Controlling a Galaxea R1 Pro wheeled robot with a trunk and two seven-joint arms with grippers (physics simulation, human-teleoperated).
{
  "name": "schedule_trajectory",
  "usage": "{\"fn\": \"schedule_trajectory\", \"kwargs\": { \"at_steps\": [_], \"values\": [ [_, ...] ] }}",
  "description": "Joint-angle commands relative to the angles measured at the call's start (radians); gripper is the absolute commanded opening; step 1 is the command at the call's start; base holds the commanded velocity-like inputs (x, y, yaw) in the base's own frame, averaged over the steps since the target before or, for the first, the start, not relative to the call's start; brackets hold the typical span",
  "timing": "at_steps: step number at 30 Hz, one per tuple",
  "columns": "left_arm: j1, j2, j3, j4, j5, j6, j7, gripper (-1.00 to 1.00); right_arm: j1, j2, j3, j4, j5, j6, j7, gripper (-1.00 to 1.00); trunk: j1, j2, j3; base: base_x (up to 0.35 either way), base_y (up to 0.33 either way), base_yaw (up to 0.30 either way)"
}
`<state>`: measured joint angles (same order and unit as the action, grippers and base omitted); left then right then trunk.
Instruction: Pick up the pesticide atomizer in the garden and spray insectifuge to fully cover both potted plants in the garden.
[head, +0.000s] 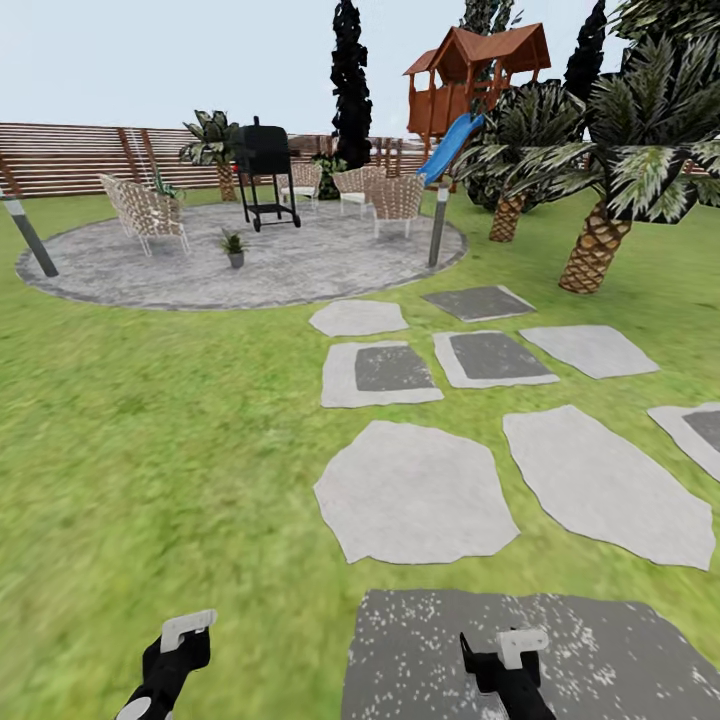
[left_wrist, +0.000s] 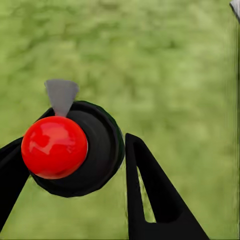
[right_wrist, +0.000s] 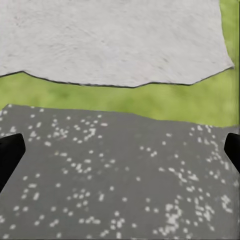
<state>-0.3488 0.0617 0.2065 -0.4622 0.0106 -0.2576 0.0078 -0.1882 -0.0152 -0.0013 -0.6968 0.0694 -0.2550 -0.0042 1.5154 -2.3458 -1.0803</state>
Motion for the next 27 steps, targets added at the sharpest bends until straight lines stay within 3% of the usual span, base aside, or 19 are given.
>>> {"fn": "schedule_trajectory", "kwargs": {
  "at_steps": [1, 16, 27],
  "values": [
    [0.000, 0.000, 0.001, 0.000, 0.001, -0.003, 0.001, -1.00, 0.000, 0.000, 0.000, 0.001, 0.007, -0.003, 0.000, 1.00, 0.000, 0.000, -0.001, 0.237, -0.168, 0.000],
    [0.000, 0.000, 0.001, 0.000, 0.002, -0.002, 0.001, -1.00, 0.000, 0.000, 0.000, 0.003, 0.007, -0.003, -0.001, 1.00, 0.000, 0.000, 0.000, 0.238, -0.168, 0.000],
    [0.000, 0.000, 0.001, 0.000, 0.002, -0.001, 0.000, -1.00, 0.000, 0.000, 0.000, 0.003, 0.006, -0.003, 0.000, 1.00, 0.000, 0.000, 0.014, 0.244, -0.168, 0.000]
  ]
}}
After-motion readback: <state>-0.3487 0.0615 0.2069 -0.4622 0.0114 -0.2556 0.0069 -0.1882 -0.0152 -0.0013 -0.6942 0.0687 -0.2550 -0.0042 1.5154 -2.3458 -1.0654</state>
